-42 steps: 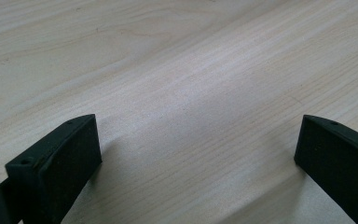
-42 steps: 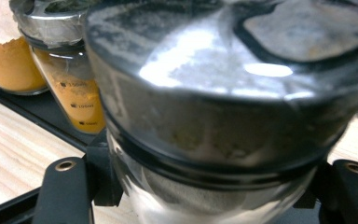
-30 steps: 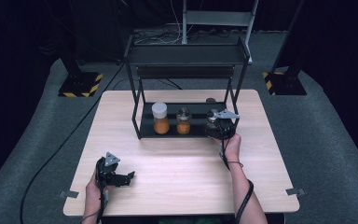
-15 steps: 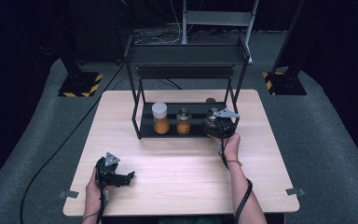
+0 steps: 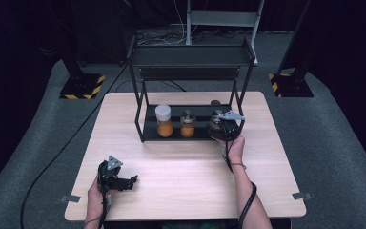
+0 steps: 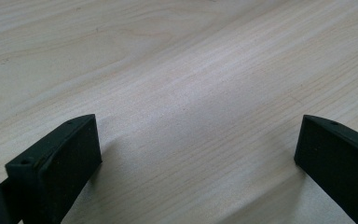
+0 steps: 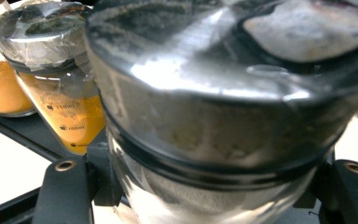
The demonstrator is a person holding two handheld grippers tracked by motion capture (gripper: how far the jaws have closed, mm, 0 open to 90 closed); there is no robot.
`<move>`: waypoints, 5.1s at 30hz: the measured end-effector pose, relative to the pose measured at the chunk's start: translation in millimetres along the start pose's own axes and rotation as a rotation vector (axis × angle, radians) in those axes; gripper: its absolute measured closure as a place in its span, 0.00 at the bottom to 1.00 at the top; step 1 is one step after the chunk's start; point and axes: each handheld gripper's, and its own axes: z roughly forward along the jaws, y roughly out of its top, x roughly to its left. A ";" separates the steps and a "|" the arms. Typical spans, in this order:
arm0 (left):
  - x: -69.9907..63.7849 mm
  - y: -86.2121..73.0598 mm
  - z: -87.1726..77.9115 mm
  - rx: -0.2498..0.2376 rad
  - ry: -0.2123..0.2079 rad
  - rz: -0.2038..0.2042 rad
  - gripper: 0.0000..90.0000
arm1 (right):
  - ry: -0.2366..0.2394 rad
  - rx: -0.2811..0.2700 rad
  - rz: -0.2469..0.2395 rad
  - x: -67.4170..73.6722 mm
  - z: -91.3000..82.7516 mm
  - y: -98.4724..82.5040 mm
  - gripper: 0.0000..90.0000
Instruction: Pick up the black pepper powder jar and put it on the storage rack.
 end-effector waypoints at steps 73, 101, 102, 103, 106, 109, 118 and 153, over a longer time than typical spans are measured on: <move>0.1 0.3 0.1 0.001 0.000 0.001 0.00 | 0.019 0.007 -0.004 12.5 35.7 -1.4 0.34; 0.2 0.3 0.2 0.001 -0.001 0.003 0.00 | 0.017 0.019 0.008 10.6 46.9 -4.7 0.34; 0.2 0.3 0.2 0.001 -0.001 0.003 0.00 | 0.016 0.019 0.005 10.8 47.2 -4.6 0.34; 0.2 0.3 0.2 0.001 -0.001 0.002 0.00 | 0.017 0.018 0.006 10.7 47.5 -4.6 0.34; 0.2 0.4 0.2 0.002 -0.001 0.003 0.00 | 0.018 0.019 0.010 10.4 48.8 -5.3 0.34; 0.2 0.4 0.2 0.001 -0.001 0.003 0.00 | 0.019 0.017 0.012 10.4 49.8 -6.2 0.34; 0.2 0.4 0.2 0.002 -0.001 0.003 0.00 | 0.014 -0.010 0.011 11.9 49.5 -11.0 0.34; 0.1 0.5 0.3 0.002 -0.001 0.003 0.00 | -0.016 -0.003 0.014 15.8 52.1 -10.7 0.33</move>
